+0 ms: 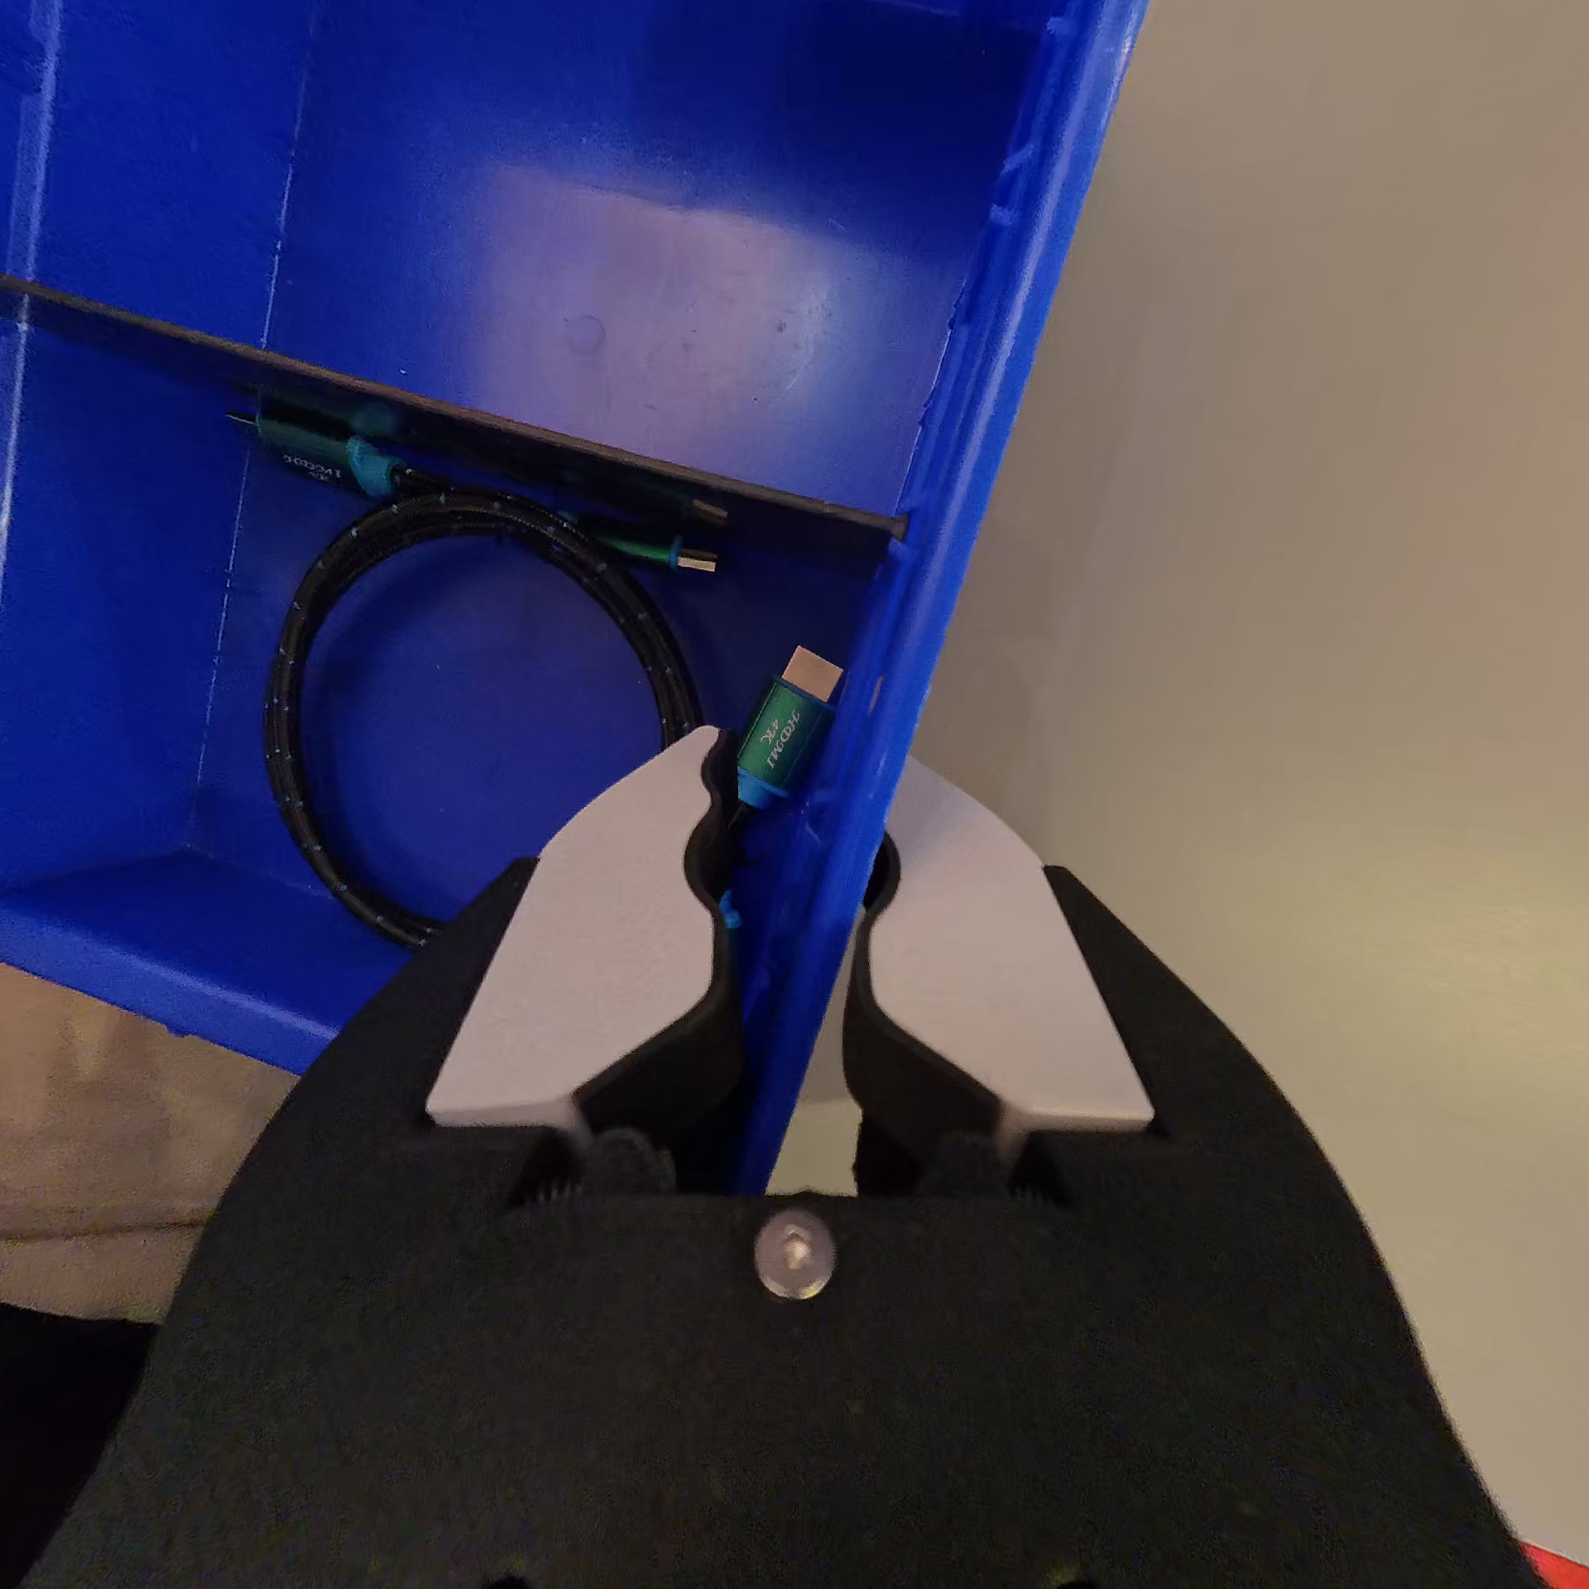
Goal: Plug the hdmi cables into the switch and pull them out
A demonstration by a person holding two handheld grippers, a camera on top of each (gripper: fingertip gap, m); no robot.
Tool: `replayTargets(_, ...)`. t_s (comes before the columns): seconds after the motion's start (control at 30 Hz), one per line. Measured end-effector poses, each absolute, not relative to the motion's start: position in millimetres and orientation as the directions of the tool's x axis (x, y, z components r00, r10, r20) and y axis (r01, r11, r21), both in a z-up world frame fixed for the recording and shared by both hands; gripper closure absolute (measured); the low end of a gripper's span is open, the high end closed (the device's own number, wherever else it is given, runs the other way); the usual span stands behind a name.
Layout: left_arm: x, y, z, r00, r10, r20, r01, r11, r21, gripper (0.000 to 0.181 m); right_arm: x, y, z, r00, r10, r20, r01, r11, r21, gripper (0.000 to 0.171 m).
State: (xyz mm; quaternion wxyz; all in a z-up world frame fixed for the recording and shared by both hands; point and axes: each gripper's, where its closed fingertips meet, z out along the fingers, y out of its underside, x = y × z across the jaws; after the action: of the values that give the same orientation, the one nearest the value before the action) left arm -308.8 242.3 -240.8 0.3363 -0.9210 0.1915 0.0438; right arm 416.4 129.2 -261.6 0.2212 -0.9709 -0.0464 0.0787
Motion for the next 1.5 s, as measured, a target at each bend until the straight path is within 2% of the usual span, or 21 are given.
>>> replayTargets(0.03, -313, 242, -241, 0.924, -0.32, -0.209, -0.38, -0.702, -0.603, 0.167, 421, 128, -262, 0.984, 0.122, -0.129, 0.054, -0.898, -0.436, 0.148)
replayTargets(0.33, -336, 240, -241, 0.925, -0.316, -0.211, -0.377, -0.69, -0.618, 0.166, 460, 120, -263, 0.986, 0.126, -0.112, 0.069, -0.908, -0.414, 0.145)
replayTargets(0.43, -339, 240, -241, 0.914, -0.316, -0.253, -0.405, -0.686, -0.605, 0.162, 472, 122, -263, 0.991, 0.132, -0.031, 0.107, -0.899, -0.425, 0.128)
replayTargets(0.57, -346, 239, -238, 0.9, -0.302, -0.315, -0.435, -0.678, -0.592, 0.142, 486, 128, -247, 0.987, 0.097, 0.125, 0.147, -0.854, -0.499, 0.102)
replayTargets(0.63, -346, 240, -228, 0.913, -0.279, -0.297, -0.407, -0.66, -0.632, 0.135, 490, 132, -229, 0.977, 0.064, 0.202, 0.168, -0.817, -0.551, 0.095)
replayTargets(0.73, -349, 244, -203, 0.922, -0.23, -0.311, -0.385, -0.609, -0.693, 0.133, 482, 136, -194, 0.958, 0.039, 0.286, 0.215, -0.759, -0.615, 0.095)
replayTargets(0.83, -335, 246, -174, 0.921, -0.214, -0.325, -0.389, -0.521, -0.76, 0.134, 443, 143, -159, 0.962, 0.08, 0.262, 0.244, -0.68, -0.691, 0.096)
replayTargets(0.93, -293, 243, -144, 0.903, -0.274, -0.331, -0.42, -0.405, -0.812, 0.136, 379, 152, -135, 0.96, 0.202, 0.193, 0.278, -0.612, -0.741, 0.098)
replayTargets(1.13, -148, 216, -103, 0.79, -0.514, -0.335, -0.472, -0.161, -0.867, 0.139, 209, 162, -123, 0.869, 0.493, 0.044, 0.331, -0.512, -0.793, 0.099)
replayTargets(1.3, -30, 183, -129, 0.634, -0.701, -0.326, -0.528, -0.084, -0.845, 0.14, 82, 165, -144, 0.755, 0.651, -0.079, 0.335, -0.488, -0.806, 0.095)
replayTargets(1.5, 23, 185, -192, 0.613, -0.748, -0.255, -0.55, -0.172, -0.817, 0.144, 66, 188, -210, 0.772, 0.622, -0.131, 0.348, -0.586, -0.732, 0.093)
